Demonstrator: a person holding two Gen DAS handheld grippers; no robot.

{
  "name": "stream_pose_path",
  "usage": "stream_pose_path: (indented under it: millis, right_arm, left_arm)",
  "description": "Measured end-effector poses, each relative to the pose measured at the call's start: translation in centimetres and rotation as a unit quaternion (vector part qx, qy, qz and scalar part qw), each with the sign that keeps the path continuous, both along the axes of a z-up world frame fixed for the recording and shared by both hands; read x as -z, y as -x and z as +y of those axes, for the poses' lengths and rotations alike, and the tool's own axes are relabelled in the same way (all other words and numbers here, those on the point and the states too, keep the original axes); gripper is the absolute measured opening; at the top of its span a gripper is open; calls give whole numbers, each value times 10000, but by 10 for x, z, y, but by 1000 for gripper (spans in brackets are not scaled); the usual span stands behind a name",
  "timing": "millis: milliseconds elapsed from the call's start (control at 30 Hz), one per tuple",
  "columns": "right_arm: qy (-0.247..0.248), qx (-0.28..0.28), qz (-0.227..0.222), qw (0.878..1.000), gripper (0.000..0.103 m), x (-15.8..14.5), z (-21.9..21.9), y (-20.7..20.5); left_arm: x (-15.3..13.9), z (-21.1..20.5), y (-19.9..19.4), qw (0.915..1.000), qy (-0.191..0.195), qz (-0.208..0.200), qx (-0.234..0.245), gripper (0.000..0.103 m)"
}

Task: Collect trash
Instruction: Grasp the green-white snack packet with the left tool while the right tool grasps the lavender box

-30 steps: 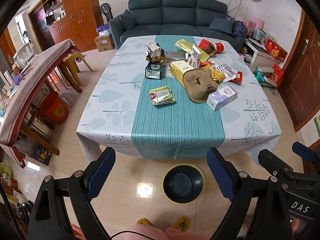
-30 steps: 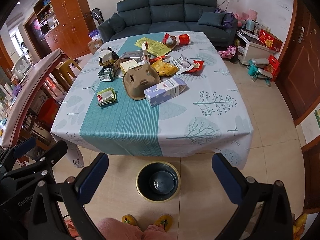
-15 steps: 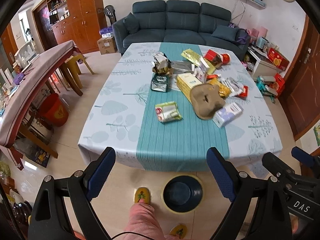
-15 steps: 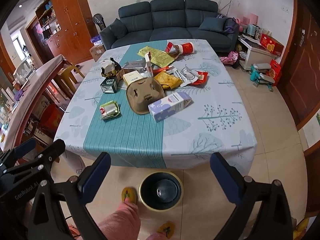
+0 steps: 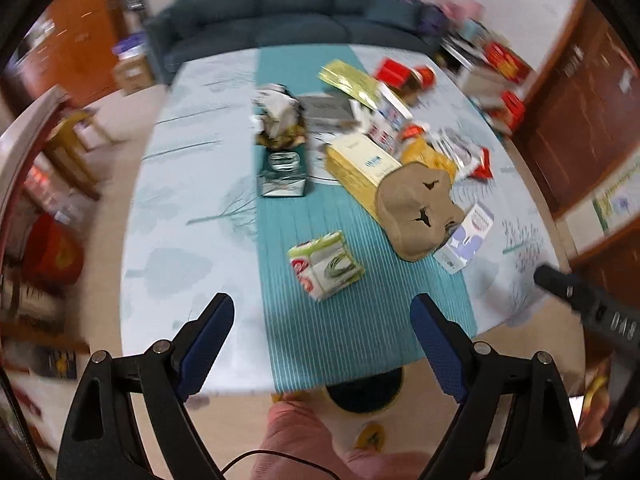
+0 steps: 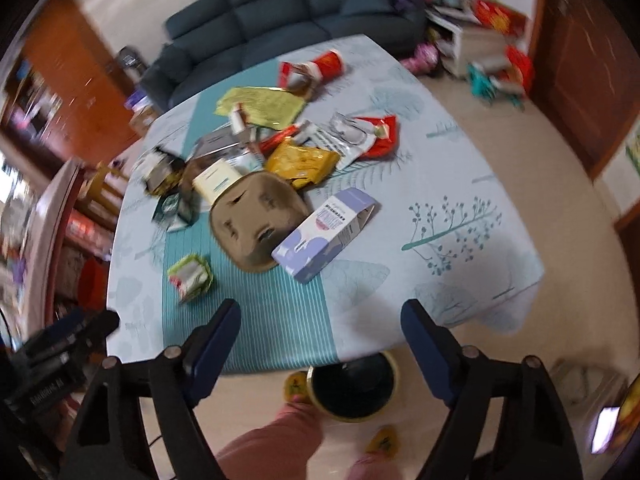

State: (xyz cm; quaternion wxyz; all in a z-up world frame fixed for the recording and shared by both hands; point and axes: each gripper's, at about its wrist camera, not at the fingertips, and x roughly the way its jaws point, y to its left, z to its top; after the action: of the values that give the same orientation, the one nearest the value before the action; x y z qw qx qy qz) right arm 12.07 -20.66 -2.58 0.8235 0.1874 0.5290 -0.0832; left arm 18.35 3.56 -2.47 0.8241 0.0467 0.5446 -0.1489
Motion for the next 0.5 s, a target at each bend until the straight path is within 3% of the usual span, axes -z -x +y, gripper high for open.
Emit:
stream_pose_path:
  millis: [133,233,500]
  right_arm:
    - [-357,552,259,9975,81,22,-12,-17]
    - [-657,948,409,9925,79,37,-20,-23]
    - [-1039,1649,571,9792,77,60,-22,-26]
  left_arm:
    - [28,-18,-30,9945,-120,384,972,89]
    - [54,-30,-47,9845,-215,782,1556,88]
    - [105,-47,-72,9609,-562,1356,2347,88]
